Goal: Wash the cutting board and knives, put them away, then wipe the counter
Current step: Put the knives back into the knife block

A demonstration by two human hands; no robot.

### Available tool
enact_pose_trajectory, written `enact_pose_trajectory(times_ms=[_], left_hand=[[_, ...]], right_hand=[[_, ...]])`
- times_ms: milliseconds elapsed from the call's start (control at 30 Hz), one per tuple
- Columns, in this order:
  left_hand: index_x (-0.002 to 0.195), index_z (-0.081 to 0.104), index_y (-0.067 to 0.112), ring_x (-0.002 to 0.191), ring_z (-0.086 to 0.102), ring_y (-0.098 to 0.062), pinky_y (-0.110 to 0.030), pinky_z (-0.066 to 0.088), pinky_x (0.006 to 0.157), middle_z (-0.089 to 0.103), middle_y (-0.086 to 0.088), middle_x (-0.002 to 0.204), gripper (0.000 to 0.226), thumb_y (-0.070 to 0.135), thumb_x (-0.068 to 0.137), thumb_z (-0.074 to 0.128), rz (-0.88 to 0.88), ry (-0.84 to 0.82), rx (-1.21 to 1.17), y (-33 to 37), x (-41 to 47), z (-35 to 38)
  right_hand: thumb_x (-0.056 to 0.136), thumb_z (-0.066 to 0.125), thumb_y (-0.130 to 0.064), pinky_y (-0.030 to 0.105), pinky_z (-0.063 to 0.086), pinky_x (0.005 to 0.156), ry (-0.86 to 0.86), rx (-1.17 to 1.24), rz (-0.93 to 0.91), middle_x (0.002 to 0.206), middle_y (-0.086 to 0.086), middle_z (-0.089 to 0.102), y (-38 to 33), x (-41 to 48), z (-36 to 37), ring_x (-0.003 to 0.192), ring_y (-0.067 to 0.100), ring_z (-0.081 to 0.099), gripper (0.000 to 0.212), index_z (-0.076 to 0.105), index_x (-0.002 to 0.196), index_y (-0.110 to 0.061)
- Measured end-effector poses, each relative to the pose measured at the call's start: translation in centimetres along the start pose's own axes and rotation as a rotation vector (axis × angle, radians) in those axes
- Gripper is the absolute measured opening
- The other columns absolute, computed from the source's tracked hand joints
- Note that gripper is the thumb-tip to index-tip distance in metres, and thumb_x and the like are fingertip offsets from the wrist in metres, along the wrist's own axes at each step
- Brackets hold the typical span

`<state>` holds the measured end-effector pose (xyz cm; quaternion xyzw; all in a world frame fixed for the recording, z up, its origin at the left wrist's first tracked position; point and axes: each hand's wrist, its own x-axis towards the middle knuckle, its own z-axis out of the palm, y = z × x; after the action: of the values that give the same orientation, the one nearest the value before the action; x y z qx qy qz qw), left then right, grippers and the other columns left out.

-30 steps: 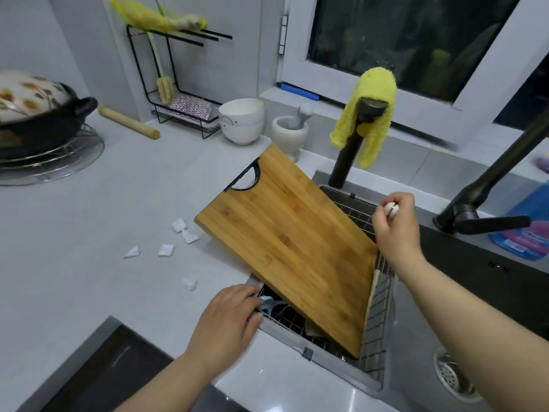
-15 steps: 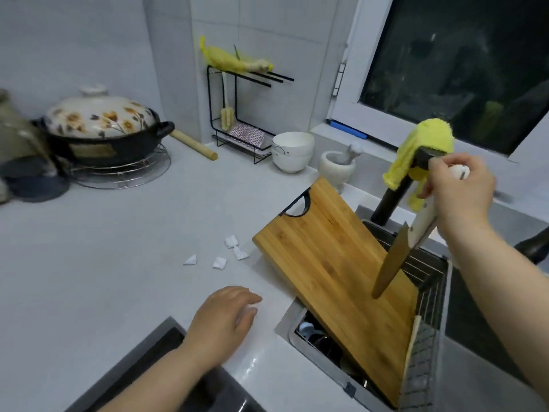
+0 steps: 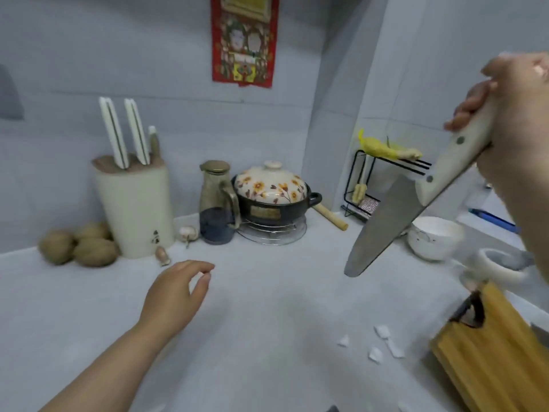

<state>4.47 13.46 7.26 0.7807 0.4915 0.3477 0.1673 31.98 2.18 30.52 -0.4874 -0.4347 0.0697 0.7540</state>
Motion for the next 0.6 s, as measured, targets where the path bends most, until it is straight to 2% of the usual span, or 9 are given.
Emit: enact_pose_trajectory(times_ms=[100, 200, 267, 333, 400, 467, 600], left_hand=[[0.103, 0.067, 0.009, 0.107, 0.058, -0.028, -0.028, 0.037, 0.079, 0.065, -0.007, 0.112, 0.020, 0.010, 0.087, 0.056, -0.080, 0.123, 0.035, -4.5, 2.0, -4.1], [0.113, 0.063, 0.010, 0.106, 0.057, -0.030, -0.031, 0.039, 0.081, 0.061, -0.007, 0.120, 0.026, 0.009, 0.089, 0.053, -0.154, 0.173, 0.078, -8.7, 3.5, -7.2], [0.123, 0.055, 0.010, 0.116, 0.051, -0.029, -0.032, 0.037, 0.091, 0.055, -0.007, 0.130, 0.035, 0.007, 0.089, 0.051, -0.161, 0.163, 0.140, -11.0, 4.5, -8.7], [0.133, 0.044, 0.008, 0.127, 0.042, -0.027, -0.030, 0.028, 0.100, 0.044, -0.009, 0.140, 0.043, 0.007, 0.090, 0.048, -0.160, 0.140, 0.185, -12.3, 5.6, -10.1], [0.140, 0.031, 0.008, 0.135, 0.032, -0.024, -0.026, 0.019, 0.103, 0.032, -0.009, 0.148, 0.053, 0.021, 0.089, 0.038, -0.174, 0.086, 0.221, -12.9, 6.8, -11.2], [0.144, 0.020, 0.009, 0.139, 0.023, -0.021, -0.027, 0.015, 0.109, 0.021, -0.007, 0.153, 0.068, 0.031, 0.079, 0.025, -0.182, 0.037, 0.268, -13.3, 8.2, -11.8], [0.146, 0.005, 0.014, 0.142, 0.014, -0.016, -0.026, 0.009, 0.112, 0.005, -0.001, 0.156, 0.061, 0.015, 0.094, 0.035, -0.173, -0.002, 0.328, -13.8, 10.7, -12.2]], right_hand=[[0.091, 0.043, -0.015, 0.018, 0.039, 0.039, -0.001, 0.164, 0.016, 0.032, -0.008, 0.043, 0.8, 0.0, 8.3, 0.030, 0.008, 0.039, 0.024, 0.039, 0.067, -0.017], [0.093, 0.043, -0.015, 0.021, 0.038, 0.040, -0.058, 0.237, -0.024, 0.033, -0.008, 0.044, 2.0, -0.5, 15.0, 0.032, 0.008, 0.041, 0.026, 0.039, 0.067, -0.015], [0.095, 0.042, -0.014, 0.026, 0.038, 0.041, -0.074, 0.293, -0.031, 0.033, -0.009, 0.044, 2.2, -1.0, 19.2, 0.031, 0.007, 0.042, 0.029, 0.038, 0.066, -0.015], [0.095, 0.042, -0.013, 0.028, 0.039, 0.041, -0.091, 0.326, -0.035, 0.033, -0.009, 0.044, 2.5, -1.3, 23.1, 0.031, 0.008, 0.042, 0.031, 0.038, 0.065, -0.015], [0.095, 0.044, -0.012, 0.024, 0.039, 0.040, -0.099, 0.337, -0.052, 0.036, -0.009, 0.044, 2.8, -1.3, 26.5, 0.033, 0.009, 0.042, 0.031, 0.039, 0.064, -0.015], [0.095, 0.045, -0.012, 0.023, 0.039, 0.039, -0.130, 0.361, -0.058, 0.040, -0.006, 0.044, 3.1, -1.5, 29.4, 0.034, 0.010, 0.042, 0.032, 0.040, 0.063, -0.015], [0.095, 0.044, -0.013, 0.025, 0.041, 0.042, -0.161, 0.377, -0.054, 0.045, -0.001, 0.044, 3.4, -0.9, 33.9, 0.032, 0.010, 0.044, 0.034, 0.040, 0.062, -0.014]])
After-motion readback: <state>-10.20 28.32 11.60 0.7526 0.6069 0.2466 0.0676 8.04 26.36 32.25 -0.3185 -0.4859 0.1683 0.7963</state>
